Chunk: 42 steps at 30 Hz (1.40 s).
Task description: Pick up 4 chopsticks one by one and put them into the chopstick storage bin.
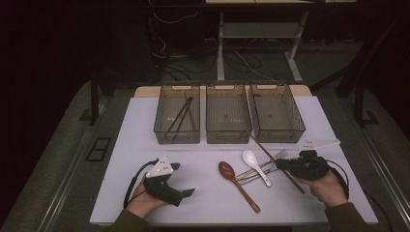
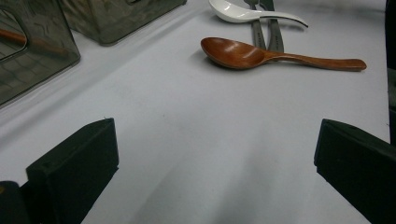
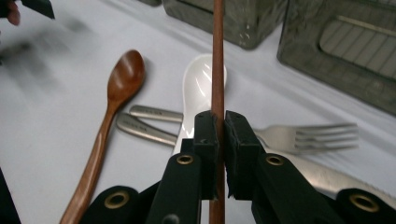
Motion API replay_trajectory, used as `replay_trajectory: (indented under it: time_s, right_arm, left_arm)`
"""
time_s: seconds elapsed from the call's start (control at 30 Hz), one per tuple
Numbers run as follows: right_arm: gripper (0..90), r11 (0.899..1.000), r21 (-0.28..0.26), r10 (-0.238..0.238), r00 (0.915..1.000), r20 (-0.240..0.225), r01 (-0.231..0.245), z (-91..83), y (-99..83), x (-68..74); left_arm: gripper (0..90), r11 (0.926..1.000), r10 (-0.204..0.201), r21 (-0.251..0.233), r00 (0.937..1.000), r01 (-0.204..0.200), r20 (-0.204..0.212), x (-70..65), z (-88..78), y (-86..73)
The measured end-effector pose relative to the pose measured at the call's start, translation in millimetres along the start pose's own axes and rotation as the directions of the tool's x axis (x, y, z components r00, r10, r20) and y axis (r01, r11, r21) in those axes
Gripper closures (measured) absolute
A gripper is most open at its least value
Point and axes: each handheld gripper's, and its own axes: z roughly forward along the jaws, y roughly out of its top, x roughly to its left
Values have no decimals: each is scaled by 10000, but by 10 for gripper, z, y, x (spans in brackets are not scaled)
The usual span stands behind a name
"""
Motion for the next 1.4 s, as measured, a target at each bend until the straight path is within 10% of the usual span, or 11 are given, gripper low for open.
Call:
replay_trajectory:
  time_s: [1.4]
  right_arm:
    - [834, 9922, -1128, -616, 9954, -729, 531, 510, 790, 268]
  left_arm:
    - [0, 10000, 1, -41, 10000, 0, 80, 0, 0, 7]
